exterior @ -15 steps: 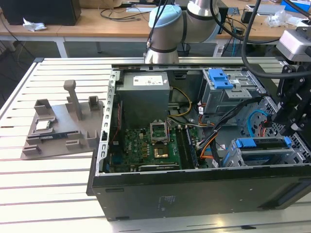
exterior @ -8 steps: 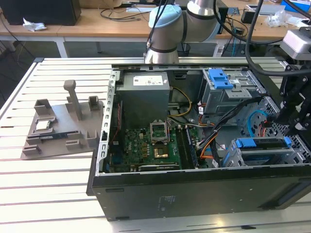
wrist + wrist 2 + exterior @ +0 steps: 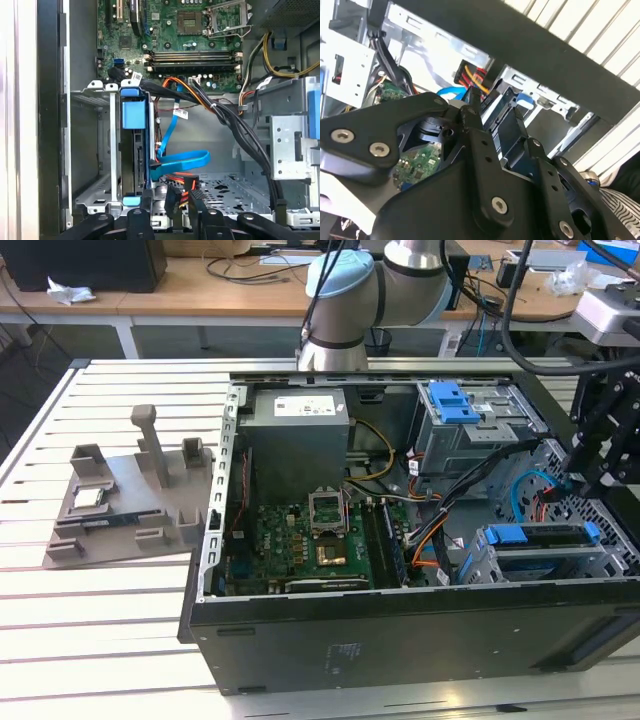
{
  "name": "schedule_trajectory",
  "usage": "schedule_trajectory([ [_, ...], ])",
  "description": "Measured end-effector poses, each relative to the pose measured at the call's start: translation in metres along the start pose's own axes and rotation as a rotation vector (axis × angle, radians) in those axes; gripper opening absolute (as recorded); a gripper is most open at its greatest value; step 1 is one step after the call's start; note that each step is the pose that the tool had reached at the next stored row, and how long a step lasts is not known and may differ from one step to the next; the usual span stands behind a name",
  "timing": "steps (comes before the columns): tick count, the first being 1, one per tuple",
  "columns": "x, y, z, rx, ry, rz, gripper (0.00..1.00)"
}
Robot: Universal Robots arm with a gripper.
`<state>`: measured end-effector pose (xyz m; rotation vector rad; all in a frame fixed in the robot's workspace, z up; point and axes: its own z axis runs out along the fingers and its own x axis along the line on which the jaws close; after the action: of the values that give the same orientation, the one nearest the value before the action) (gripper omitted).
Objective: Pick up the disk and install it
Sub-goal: 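Insert the first disk wire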
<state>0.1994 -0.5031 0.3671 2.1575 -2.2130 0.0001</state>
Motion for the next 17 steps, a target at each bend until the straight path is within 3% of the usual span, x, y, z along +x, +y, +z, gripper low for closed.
schedule_trajectory([
  [8, 0.0006, -0.0004, 0.0026, 0.0000, 0.0040, 0.000, 0.42],
  [9, 0.0007, -0.0004, 0.0026, 0.0000, 0.0039, 0.000, 0.40],
  [12, 0.0009, -0.0004, 0.0026, -0.0001, 0.0040, 0.000, 0.22],
  [14, 0.0009, -0.0004, 0.0026, 0.0000, 0.0040, 0.000, 0.16],
  [17, 0.0011, -0.0004, 0.0026, 0.0000, 0.0040, 0.000, 0.16],
])
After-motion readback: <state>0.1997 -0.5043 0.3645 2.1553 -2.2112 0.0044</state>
